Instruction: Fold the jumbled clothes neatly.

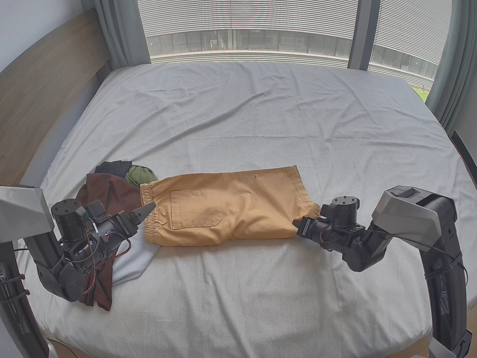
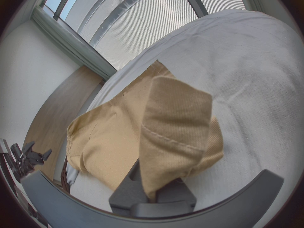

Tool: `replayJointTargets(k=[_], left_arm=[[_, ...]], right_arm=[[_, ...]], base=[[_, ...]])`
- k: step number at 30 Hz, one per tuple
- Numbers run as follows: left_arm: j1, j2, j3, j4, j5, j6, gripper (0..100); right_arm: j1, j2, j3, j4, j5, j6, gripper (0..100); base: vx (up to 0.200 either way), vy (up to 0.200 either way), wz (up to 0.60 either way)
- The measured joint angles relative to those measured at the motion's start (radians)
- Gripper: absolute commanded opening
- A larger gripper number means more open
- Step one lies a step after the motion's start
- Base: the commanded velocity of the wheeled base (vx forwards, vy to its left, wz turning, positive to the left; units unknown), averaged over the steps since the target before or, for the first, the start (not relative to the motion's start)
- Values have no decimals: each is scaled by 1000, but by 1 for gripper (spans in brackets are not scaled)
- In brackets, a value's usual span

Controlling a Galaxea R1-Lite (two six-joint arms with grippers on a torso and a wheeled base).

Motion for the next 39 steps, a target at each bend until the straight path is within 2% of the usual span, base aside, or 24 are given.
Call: replayJointTargets(k=[12, 18, 24, 31, 38, 39], left_arm=[[4, 5, -1, 0, -1, 0, 100], [8, 5, -1, 0, -1, 0, 100], [9, 5, -1, 0, -1, 0, 100], [9, 3, 0, 0, -1, -1, 100], [6, 3, 1, 1, -1, -4, 100], [6, 4, 1, 1, -1, -4, 100]], right_arm=[[1, -174, 285, 71, -1, -132, 0], [-2, -248, 435, 74, -9, -165, 0], [-29, -309, 585, 46, -12, -193, 0], [-84, -343, 719, -49, -13, -225, 0], [-89, -326, 751, -96, -12, -229, 0], [-88, -321, 752, -102, -12, -229, 100]], base=[[0, 0, 0], [0, 0, 0], [0, 0, 0], [0, 0, 0], [0, 0, 0], [0, 0, 0]])
